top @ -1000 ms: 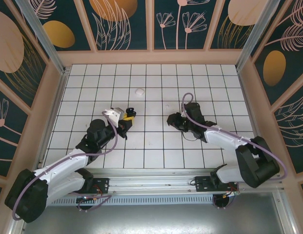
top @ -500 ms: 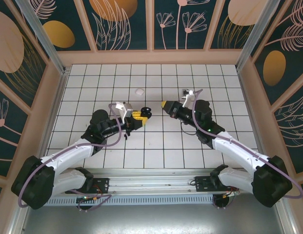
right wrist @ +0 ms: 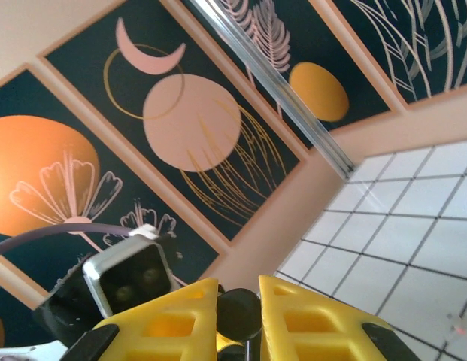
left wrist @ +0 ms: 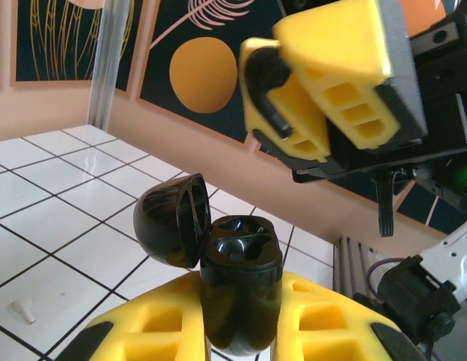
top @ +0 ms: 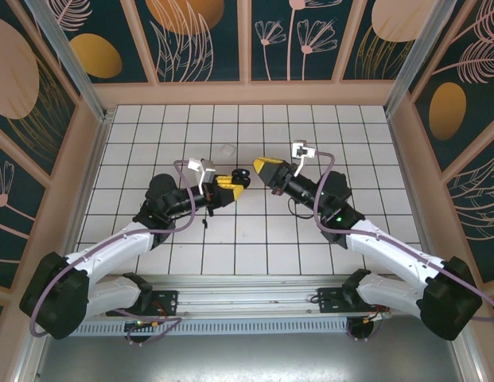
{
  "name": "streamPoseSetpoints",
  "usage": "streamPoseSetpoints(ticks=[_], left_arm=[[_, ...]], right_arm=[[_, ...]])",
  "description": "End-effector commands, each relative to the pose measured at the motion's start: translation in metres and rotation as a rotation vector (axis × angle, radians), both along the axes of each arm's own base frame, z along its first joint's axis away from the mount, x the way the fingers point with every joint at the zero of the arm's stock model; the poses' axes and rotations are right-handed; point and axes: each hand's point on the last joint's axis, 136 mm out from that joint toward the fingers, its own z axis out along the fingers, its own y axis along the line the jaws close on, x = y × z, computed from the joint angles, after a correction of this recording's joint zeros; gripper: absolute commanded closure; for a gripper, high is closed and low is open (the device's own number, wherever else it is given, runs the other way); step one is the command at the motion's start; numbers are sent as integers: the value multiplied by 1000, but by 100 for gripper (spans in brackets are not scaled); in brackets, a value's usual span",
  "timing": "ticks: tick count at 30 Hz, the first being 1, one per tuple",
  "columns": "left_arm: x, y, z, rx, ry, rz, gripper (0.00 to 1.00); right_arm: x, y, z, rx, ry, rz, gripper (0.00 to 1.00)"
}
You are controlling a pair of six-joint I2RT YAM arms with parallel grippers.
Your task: Insert the wireless bluetooth earbuds into the charging case
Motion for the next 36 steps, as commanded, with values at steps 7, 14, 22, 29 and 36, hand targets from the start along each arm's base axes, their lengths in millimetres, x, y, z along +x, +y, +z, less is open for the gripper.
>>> streamPoseSetpoints(ticks=[7, 14, 22, 29, 36], left_arm=[[-6, -9, 53, -141, 34, -100, 100], [-12, -10, 68, -215, 94, -146, 100], [-13, -7, 74, -236, 96, -140, 100], [-10, -7, 76, -253, 100, -133, 100], [-8, -5, 75, -255, 90, -104, 100]], right_arm=[[-11, 4, 41, 70, -189, -3, 83], [-8, 12, 46, 79, -222, 6, 84], [-11, 16, 48, 89, -228, 22, 84], [-17, 19, 53, 122, -227, 35, 84], [-18, 19, 56, 157, -217, 31, 84]])
